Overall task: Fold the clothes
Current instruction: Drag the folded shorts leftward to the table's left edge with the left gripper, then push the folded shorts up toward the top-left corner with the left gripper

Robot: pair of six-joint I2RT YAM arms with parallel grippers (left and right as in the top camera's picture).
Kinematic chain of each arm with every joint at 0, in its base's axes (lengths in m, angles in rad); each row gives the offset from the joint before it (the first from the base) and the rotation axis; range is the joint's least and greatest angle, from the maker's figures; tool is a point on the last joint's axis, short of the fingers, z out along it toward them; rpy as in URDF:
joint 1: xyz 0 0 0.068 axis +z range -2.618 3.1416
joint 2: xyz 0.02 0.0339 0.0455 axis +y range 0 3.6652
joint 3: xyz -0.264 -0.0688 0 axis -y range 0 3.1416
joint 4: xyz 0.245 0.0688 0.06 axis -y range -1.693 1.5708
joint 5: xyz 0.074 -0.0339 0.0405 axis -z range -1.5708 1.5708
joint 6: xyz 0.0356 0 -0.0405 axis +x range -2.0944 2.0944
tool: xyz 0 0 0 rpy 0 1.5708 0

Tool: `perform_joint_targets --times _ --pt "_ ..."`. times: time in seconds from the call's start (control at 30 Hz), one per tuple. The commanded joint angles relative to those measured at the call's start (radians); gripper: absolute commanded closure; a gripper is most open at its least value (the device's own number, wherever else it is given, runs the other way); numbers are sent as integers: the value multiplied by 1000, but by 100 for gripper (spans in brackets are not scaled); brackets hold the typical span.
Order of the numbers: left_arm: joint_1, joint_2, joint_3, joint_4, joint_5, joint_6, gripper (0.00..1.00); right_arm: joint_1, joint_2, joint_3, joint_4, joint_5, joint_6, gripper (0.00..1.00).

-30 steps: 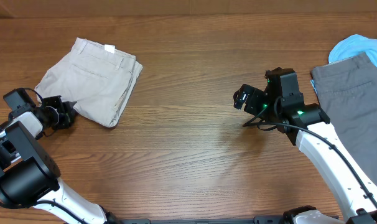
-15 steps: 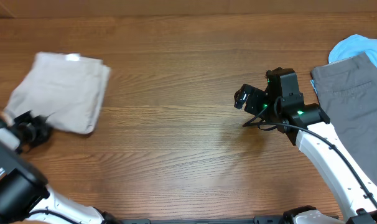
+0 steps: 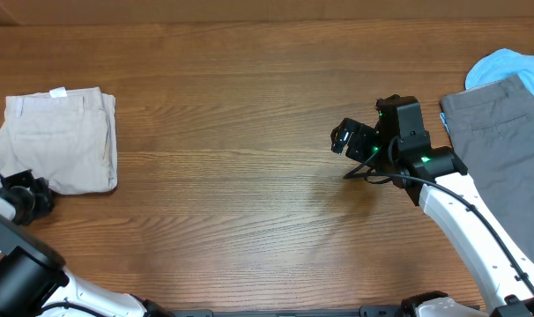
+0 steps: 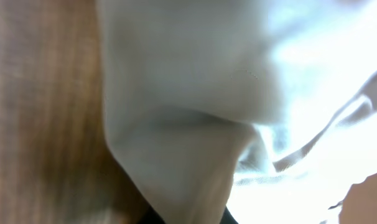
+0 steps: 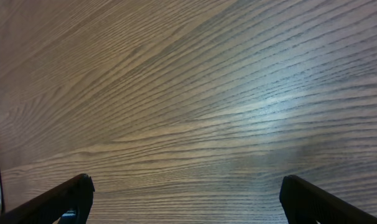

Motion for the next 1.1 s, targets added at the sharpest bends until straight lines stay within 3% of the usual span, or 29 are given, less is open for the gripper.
perform_joint_targets --times 0.0,0.37,0.8,1.07 --pt "-94 10 -24 15 -108 56 96 -2 -11 -3 6 -5 0 0" --pt "-245 12 -23 130 -212 39 96 -2 -11 -3 5 -5 -1 0" --pt "-311 72 121 134 -121 303 96 -2 -11 -3 9 -10 0 0" --pt "-391 74 244 74 -209 312 96 -2 -10 -3 11 -17 -1 0"
